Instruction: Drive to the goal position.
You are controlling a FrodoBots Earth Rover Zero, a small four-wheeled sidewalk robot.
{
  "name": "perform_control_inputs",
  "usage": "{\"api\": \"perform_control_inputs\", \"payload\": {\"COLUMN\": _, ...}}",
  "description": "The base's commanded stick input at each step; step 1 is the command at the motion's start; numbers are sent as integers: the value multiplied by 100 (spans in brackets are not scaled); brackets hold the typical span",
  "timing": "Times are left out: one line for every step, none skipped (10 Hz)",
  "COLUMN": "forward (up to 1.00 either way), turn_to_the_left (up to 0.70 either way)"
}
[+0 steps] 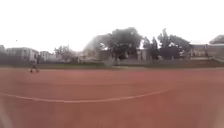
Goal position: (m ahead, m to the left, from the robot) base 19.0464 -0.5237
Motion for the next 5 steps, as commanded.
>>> {"api": "perform_control_inputs", "payload": {"forward": 70, "turn_to_the_left": 0}}
{"api": "perform_control_inputs", "payload": {"forward": 70, "turn_to_the_left": 0}}
{"api": "perform_control_inputs", "payload": {"forward": 70, "turn_to_the_left": 0}}
{"api": "perform_control_inputs", "payload": {"forward": 70, "turn_to_the_left": 0}}
{"api": "perform_control_inputs", "payload": {"forward": 70, "turn_to_the_left": 0}}
